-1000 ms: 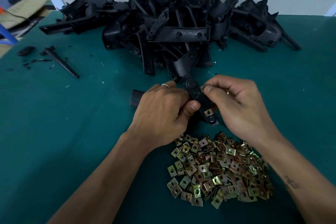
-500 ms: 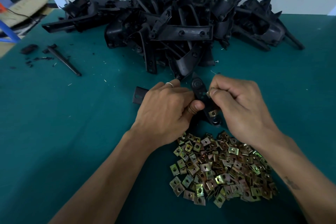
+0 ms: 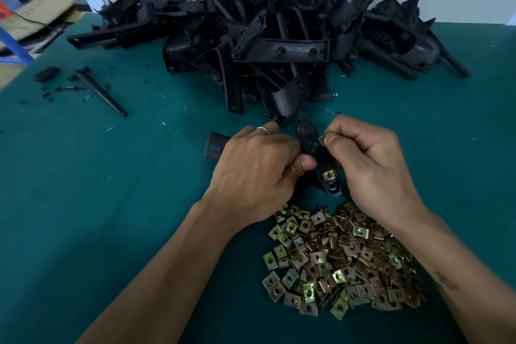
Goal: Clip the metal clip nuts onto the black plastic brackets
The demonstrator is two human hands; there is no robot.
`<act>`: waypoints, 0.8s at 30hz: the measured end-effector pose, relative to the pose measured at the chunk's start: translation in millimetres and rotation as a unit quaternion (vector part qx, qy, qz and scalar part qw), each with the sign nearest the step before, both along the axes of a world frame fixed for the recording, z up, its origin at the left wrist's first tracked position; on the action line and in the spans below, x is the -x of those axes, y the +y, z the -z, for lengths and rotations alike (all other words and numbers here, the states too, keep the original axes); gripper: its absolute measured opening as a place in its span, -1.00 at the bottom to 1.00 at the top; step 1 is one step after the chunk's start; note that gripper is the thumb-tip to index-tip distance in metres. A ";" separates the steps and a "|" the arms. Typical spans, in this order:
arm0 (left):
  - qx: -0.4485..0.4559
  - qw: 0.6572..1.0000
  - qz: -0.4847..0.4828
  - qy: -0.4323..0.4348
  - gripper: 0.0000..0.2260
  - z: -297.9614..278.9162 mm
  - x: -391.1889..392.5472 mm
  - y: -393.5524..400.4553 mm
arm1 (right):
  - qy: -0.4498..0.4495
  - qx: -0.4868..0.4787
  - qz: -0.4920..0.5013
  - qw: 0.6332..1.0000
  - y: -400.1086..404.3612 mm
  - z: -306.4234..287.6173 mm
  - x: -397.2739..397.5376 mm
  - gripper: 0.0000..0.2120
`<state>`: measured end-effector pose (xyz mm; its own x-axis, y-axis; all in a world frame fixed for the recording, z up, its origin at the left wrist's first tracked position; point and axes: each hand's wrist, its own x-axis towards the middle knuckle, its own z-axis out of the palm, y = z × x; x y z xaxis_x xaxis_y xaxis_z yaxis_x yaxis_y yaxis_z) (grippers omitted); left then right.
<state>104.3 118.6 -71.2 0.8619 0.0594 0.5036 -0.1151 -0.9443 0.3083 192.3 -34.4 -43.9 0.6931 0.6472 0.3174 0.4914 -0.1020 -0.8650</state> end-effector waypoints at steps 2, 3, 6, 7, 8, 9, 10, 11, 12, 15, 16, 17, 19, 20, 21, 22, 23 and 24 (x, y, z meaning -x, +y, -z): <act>0.000 1.000 0.001 -0.009 -0.58 -0.1 0.1 -0.1 | -0.014 0.005 -0.010 1.000 -1.1 -1.3 -1.4 -0.74; -0.001 1.000 0.002 -0.014 -0.60 0.0 0.0 -0.2 | -0.026 0.010 -0.016 0.999 -1.6 -2.1 -2.0 -0.74; -0.005 1.000 0.004 -0.024 -0.64 -0.3 -0.2 -0.4 | -0.069 0.040 -0.026 0.997 -2.7 -4.2 -3.0 -0.74; -0.006 1.000 0.004 -0.021 -0.64 -0.6 -0.2 -0.5 | -0.079 0.049 -0.027 0.995 -2.9 -4.5 -3.4 -0.74; -0.008 1.000 0.004 -0.018 -0.64 -0.7 -0.1 -0.8 | -0.085 0.056 -0.029 0.994 -3.3 -4.5 -3.7 -0.74; -0.009 1.000 0.004 -0.019 -0.64 -0.9 0.3 -0.9 | -0.088 0.063 -0.032 0.994 -3.6 -4.2 -3.9 -0.74; -0.010 1.000 0.006 -0.024 -0.64 -1.2 0.8 -1.2 | -0.090 0.069 -0.035 0.993 -3.8 -3.9 -3.9 -0.74; -0.012 0.999 0.009 -0.031 -0.65 -1.3 1.3 -1.5 | -0.093 0.075 -0.038 0.992 -4.0 -3.5 -3.4 -0.74; -0.013 0.999 0.012 -0.038 -0.66 -1.3 1.6 -2.0 | -0.100 0.078 -0.040 0.991 -4.2 -3.3 -2.6 -0.73; -0.015 0.999 0.006 -0.048 -0.67 -1.3 1.5 -2.4 | -0.126 0.070 -0.033 0.989 -4.3 -2.4 -1.1 -0.74; -0.014 0.999 0.003 -0.048 -0.66 -1.4 1.4 -2.0 | -0.129 0.068 -0.030 0.989 -4.2 -2.1 -1.0 -0.75; -0.012 0.999 0.001 -0.048 -0.66 -1.5 1.3 -1.6 | -0.134 0.069 -0.028 0.988 -4.0 -2.0 -1.0 -0.75; -0.012 0.999 -0.002 -0.043 -0.65 -2.4 1.6 -1.3 | -0.154 0.072 -0.024 0.985 -3.4 -2.4 -0.4 -0.75; -0.014 0.999 -0.004 -0.037 -0.63 -2.7 1.9 -1.3 | -0.164 0.074 -0.025 0.983 -3.3 -2.5 -0.1 -0.76; -0.017 0.999 -0.008 -0.030 -0.61 -3.0 2.4 -1.3 | -0.169 0.077 -0.028 0.982 -3.5 -2.9 0.0 -0.76; -0.023 0.999 -0.013 -0.024 -0.60 -3.3 2.7 -1.4 | -0.168 0.082 -0.034 0.982 -4.3 -3.2 -0.3 -0.76; -0.028 0.999 -0.020 -0.019 -0.59 -3.4 3.2 -1.5 | -0.159 0.091 -0.044 0.982 -5.5 -3.8 -1.0 -0.76; -0.033 0.999 -0.031 -0.015 -0.62 -3.5 3.7 -1.5 | -0.148 0.103 -0.056 0.982 -7.1 -4.6 -1.7 -0.78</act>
<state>100.5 117.1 -67.7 0.8426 0.0778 0.5329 -0.0642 -0.9680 0.2427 194.0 -41.4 -39.3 0.5103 0.7859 0.3492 0.7368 -0.1902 -0.6488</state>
